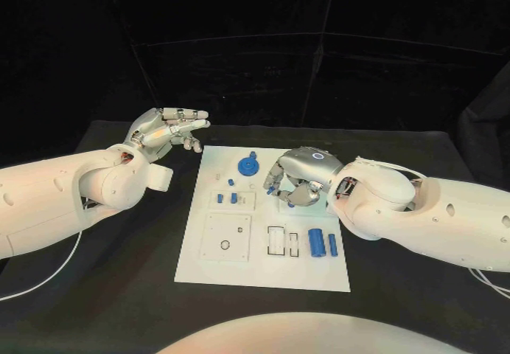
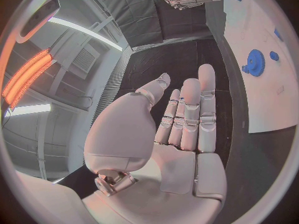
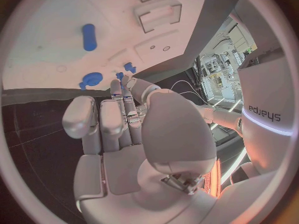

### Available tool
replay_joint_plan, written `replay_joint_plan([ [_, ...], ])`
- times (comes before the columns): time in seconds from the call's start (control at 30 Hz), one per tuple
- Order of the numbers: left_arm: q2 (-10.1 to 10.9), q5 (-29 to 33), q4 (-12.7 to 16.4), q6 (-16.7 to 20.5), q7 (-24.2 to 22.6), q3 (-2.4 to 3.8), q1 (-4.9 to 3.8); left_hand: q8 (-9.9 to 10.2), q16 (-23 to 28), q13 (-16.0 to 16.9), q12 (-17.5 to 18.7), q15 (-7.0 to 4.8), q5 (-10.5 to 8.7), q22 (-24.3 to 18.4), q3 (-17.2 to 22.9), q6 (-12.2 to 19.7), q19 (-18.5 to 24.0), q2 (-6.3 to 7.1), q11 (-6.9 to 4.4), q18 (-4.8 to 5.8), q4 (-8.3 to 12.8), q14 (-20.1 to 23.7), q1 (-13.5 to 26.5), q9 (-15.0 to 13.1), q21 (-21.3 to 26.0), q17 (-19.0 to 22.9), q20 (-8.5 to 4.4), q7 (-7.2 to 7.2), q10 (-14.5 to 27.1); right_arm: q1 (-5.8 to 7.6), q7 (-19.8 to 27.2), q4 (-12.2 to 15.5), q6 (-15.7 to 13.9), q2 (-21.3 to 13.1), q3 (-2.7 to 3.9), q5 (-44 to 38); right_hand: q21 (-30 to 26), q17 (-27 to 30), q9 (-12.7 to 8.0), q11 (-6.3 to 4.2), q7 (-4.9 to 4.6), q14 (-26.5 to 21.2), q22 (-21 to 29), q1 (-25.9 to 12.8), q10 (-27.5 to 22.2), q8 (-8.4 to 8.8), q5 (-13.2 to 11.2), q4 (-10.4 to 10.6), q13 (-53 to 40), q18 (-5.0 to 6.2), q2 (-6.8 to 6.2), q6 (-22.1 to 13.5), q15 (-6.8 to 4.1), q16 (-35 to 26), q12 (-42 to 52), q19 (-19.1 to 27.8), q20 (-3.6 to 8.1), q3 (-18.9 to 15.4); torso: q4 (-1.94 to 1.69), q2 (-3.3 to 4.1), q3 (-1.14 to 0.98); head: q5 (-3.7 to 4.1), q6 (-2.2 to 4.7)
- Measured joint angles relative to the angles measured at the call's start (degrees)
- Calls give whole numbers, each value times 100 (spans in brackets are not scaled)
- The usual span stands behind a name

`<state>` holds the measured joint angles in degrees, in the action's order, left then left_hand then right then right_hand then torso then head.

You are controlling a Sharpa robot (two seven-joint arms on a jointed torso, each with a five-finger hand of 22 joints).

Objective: Assemble the parts on the task board

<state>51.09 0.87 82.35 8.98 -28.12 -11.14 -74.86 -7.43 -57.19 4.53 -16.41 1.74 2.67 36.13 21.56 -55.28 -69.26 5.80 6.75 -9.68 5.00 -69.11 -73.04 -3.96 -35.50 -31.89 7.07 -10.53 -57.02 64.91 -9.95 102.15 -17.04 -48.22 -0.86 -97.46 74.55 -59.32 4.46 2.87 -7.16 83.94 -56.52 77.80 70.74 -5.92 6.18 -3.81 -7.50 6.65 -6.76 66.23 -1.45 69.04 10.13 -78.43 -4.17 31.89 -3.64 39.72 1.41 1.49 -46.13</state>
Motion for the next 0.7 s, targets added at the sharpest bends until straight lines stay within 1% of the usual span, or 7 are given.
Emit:
replay_joint_plan([
  [0.13, -24, 0, -1, -1, 1, 0, 0, 0, 0, 0, 0, 0, 0, -5, -6, 0, 0, 0, 0, -1, 6, 0, 0, 0, 0, 6, 0, 0, 0, 0, 37, -66, 9, 283, -3, 17, 0, 0, -3, 0, 1, 0, 0, 0, 0, 1, 0, 0, 6, 1, 0, -1, 0, 0, 0, 0, 0, 0, -9, 3, 9, -71, -28],
  [0.3, -60, 1, 1, -3, 3, 0, -1, 0, 0, 0, 0, 0, 0, -4, -6, 0, 0, 0, 0, 0, 6, 0, 0, 0, 0, 6, 0, 0, 0, -14, 74, -300, 95, 601, -18, 63, 0, 0, -6, 0, 6, 0, 0, 0, 0, 1, -5, 0, 7, 1, -1, -6, 0, 0, 0, 0, 0, 0, -11, 6, 14, -174, -74],
  [0.37, -65, 1, 3, -4, 3, 0, -1, 0, 0, 0, 0, 0, 0, -4, -6, 0, 0, 0, 0, 0, 6, 0, 0, 0, 0, 6, 0, 0, 0, -54, 85, -361, 142, 688, -29, 84, 0, 6, -6, 0, 6, 0, 0, 0, 0, 1, -5, 0, 8, 1, -1, -7, 0, 0, 0, 0, 0, 0, -8, 8, 13, -218, -96],
  [0.47, -81, 1, 4, -4, 4, 0, -1, 0, 0, 0, 0, 0, 0, -4, -6, 0, 0, 0, 0, 0, 6, 0, 0, 0, 0, 6, 0, 0, 0, -158, 104, -467, 224, 810, -49, 108, 0, 11, -5, 1, 7, 0, 1, 0, 0, 2, -5, 0, 8, 1, -1, -8, 0, 0, 0, 0, 0, 0, 2, 10, 9, -280, -130],
  [0.57, -102, 2, 7, -6, 5, 2, -3, 0, 0, 0, 0, 0, 0, -4, -6, 0, 0, 0, 0, 0, 6, 0, 0, 0, 0, 6, 0, 0, 0, -245, 118, -560, 306, 923, -53, 129, 0, 14, -5, 0, 7, 0, 1, 0, 0, 16, -5, 0, 16, 1, -1, -8, 0, 0, 0, 0, 0, 0, 4, 12, 3, -324, -154],
  [0.7, -113, 2, 6, -8, 6, 2, -3, 0, 0, 0, 0, 0, 0, -9, -6, 0, 0, 0, 0, 0, 6, 0, 0, 0, 0, 12, 0, 0, 0, -331, 136, -648, 396, 1036, -57, 137, 0, 14, -5, 1, 7, 0, 1, 0, 0, 17, -6, 0, 16, 1, -1, -8, 0, 0, -23, 0, 0, 0, 4, 11, 1, -372, -190],
])
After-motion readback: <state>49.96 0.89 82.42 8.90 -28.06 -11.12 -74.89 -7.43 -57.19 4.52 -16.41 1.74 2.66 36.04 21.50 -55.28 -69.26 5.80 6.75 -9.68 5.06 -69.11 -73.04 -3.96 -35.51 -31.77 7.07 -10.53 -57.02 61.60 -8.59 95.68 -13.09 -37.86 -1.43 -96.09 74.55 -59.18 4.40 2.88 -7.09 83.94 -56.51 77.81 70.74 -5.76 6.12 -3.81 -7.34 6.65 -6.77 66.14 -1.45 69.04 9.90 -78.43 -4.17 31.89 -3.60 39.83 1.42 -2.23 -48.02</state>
